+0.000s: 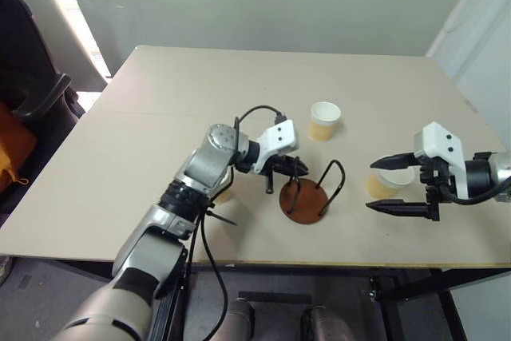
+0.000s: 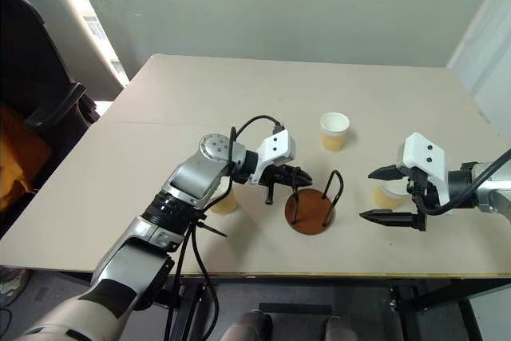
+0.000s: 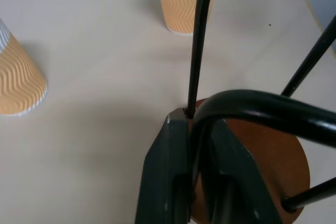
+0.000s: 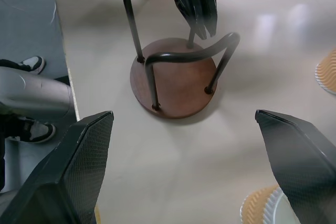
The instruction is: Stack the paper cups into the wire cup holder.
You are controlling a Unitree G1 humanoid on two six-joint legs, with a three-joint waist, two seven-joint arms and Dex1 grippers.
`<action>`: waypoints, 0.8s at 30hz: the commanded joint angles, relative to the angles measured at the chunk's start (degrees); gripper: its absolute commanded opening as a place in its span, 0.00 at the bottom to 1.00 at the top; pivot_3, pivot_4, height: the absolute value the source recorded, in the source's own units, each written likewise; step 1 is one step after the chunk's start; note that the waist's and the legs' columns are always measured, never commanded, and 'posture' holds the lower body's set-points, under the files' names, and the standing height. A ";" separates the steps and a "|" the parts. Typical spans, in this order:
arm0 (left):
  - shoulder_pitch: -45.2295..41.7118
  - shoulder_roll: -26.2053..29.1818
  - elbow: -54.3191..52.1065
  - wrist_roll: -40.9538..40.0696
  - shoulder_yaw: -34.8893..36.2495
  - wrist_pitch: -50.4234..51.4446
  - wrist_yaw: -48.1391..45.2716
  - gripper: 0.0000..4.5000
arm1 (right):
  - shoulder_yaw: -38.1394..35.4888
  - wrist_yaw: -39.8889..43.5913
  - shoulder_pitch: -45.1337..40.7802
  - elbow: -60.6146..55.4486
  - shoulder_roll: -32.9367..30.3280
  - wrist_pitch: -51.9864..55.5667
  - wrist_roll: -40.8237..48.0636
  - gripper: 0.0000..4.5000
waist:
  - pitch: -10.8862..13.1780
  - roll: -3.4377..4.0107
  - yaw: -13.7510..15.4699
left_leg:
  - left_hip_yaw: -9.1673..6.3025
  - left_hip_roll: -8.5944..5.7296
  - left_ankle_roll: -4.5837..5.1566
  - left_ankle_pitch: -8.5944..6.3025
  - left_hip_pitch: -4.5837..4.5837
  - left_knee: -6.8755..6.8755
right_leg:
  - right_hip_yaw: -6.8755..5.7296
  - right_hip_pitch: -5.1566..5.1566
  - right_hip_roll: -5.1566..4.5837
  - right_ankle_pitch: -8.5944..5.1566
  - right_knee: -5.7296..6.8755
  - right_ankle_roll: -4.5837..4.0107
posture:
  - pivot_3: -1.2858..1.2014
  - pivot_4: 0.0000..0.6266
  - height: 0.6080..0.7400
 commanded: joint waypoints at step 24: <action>0.80 17.73 -16.85 -8.00 10.31 4.78 -6.73 0.99 | 9.15 2.11 -6.33 13.59 -2.39 -8.91 -12.81 1.00 | 0.00 0.00 -0.24 | 0.01 0.03 0.12 -0.10 -0.01 -0.08 | 0.05 -0.03 0.02 -0.04 -0.17 0.05 | 0.52 0.24 1.00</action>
